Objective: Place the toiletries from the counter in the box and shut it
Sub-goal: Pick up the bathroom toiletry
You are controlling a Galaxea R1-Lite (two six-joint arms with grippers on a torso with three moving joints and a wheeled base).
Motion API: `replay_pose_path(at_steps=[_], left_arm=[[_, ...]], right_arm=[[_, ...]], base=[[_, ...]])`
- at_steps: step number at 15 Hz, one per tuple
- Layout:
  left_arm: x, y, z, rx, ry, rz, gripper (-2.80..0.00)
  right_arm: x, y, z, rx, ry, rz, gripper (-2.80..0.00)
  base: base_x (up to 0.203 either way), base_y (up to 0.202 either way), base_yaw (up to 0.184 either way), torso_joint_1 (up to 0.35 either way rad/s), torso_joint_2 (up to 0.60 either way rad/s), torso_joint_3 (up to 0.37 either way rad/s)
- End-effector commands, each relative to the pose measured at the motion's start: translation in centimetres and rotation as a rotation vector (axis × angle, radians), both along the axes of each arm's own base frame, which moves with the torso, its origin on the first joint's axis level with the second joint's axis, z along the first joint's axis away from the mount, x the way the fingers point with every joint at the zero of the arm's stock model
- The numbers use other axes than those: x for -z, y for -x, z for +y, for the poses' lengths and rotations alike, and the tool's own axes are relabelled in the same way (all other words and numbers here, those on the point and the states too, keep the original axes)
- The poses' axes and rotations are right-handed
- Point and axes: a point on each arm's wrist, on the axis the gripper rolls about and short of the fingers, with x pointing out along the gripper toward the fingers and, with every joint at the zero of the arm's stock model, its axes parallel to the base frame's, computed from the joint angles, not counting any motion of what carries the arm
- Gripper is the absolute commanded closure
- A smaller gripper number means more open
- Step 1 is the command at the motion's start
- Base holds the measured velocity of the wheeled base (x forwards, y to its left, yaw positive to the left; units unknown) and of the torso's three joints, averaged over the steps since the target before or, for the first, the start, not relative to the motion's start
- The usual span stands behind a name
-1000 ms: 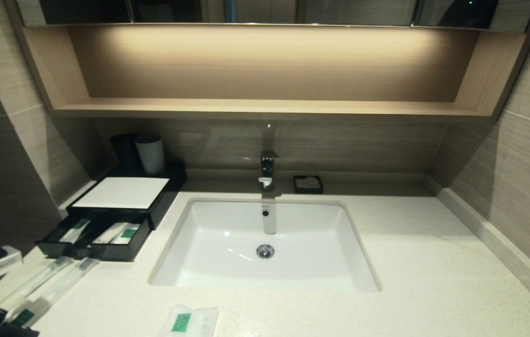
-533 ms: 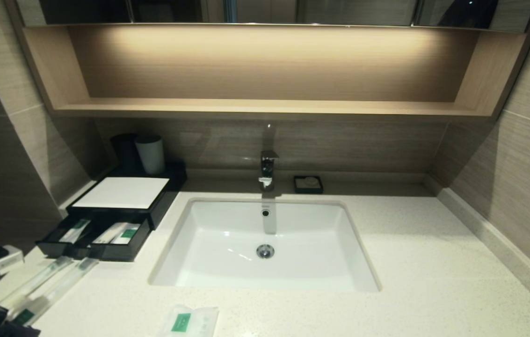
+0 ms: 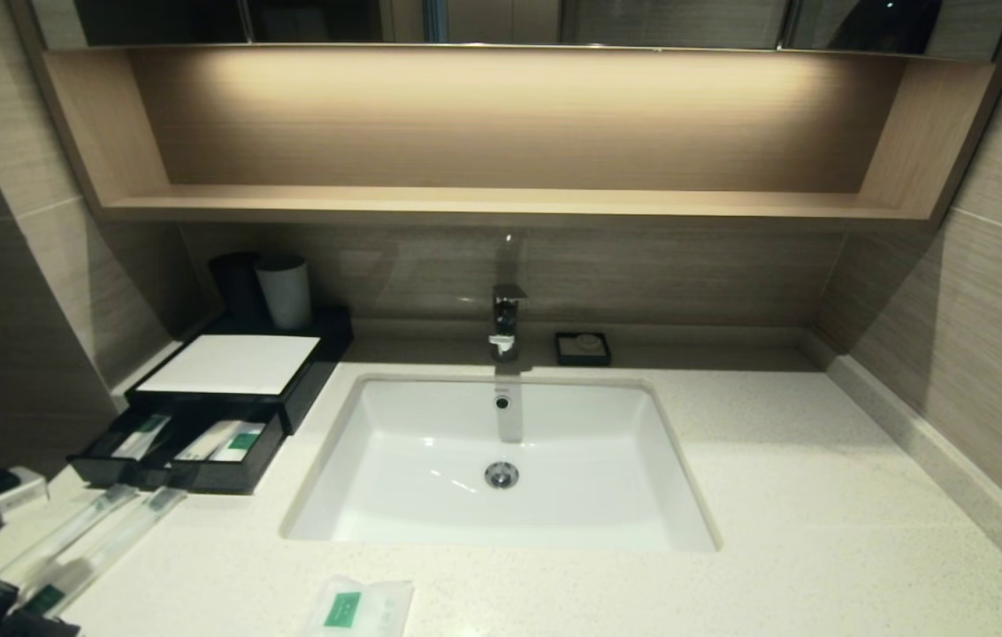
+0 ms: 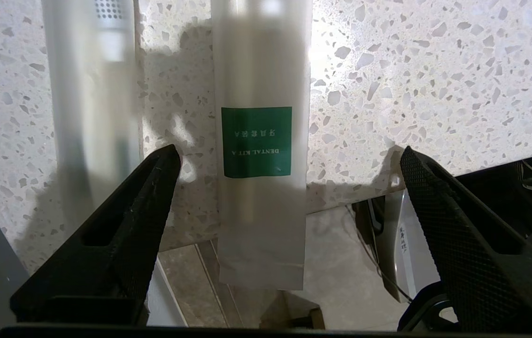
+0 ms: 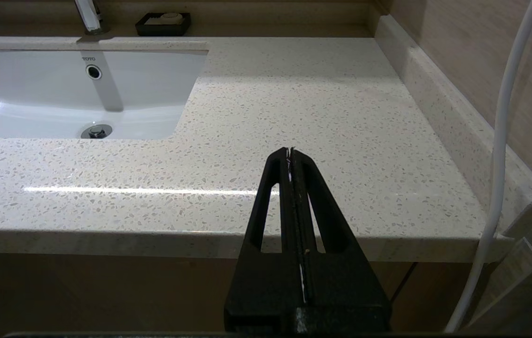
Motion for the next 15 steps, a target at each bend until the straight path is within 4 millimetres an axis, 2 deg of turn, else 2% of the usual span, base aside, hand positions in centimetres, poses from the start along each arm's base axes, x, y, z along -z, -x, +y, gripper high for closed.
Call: replay_pose_path(at_steps=[1,15], left_arm=[[0.12,-0.05,0.05,0.005,0.003,0.002,-2.8],[0.52,-0.12,0.14,0.0,0.018,0.015,-2.8]], right_arm=[[0.0,0.0,0.0,-0.001,0.0,0.0,0.0],[0.04,-0.01,0.0,-0.001,0.0,0.001,0.0]], base=[[0.0,0.0,0.0,0.0,0.0,0.0],[0.0,0.0,0.0,0.0,0.0,0.0]])
